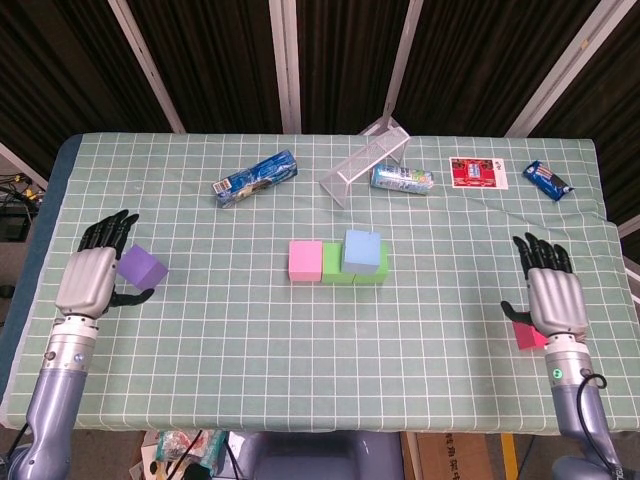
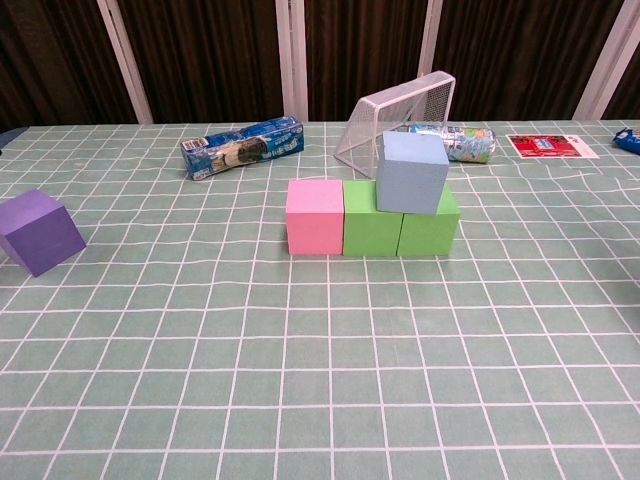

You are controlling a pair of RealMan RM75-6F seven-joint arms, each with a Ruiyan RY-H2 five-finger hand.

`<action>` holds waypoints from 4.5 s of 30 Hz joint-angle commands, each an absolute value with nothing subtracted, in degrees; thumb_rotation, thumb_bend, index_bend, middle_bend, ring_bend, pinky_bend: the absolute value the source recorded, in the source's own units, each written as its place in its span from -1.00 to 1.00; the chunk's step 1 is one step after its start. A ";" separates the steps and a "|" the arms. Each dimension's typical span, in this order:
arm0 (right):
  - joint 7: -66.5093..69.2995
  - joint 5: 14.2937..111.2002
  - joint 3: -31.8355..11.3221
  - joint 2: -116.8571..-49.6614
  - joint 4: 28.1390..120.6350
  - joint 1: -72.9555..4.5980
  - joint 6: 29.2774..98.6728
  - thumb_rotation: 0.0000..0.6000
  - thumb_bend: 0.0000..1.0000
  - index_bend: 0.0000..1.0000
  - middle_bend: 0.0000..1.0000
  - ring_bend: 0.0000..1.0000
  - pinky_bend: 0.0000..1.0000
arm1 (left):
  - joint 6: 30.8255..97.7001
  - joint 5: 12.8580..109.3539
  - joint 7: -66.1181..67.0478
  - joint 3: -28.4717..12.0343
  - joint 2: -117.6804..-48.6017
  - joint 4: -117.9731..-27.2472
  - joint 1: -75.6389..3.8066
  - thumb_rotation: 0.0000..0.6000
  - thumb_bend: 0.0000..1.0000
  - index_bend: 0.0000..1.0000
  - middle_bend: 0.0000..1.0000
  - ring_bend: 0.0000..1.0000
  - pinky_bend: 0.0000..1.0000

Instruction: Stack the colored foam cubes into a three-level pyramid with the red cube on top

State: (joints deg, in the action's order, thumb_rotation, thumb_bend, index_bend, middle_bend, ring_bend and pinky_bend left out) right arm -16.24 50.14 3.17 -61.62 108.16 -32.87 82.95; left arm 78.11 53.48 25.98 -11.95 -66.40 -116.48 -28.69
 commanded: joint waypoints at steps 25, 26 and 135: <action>-6.69 58.65 -1.86 -65.72 97.76 -24.60 76.45 1.00 -0.48 -1.00 -1.00 -1.00 -1.00 | 65.45 34.60 30.97 -10.10 -66.36 -94.40 -30.44 1.00 -0.85 -1.00 -0.98 -0.99 -0.94; -6.86 58.73 -2.01 -65.82 97.81 -24.56 76.33 1.00 -0.48 -1.00 -1.00 -1.00 -1.00 | 64.59 34.43 31.07 -10.01 -66.62 -93.24 -30.74 1.00 -0.85 -1.00 -0.99 -0.99 -0.94; -2.80 60.09 -11.58 -66.10 97.82 -18.50 67.71 1.00 -0.48 -1.00 -1.00 -1.00 -1.00 | 51.38 -8.59 55.21 -16.67 -87.06 -80.87 -87.20 1.00 -0.48 -1.00 -0.20 -0.87 -0.93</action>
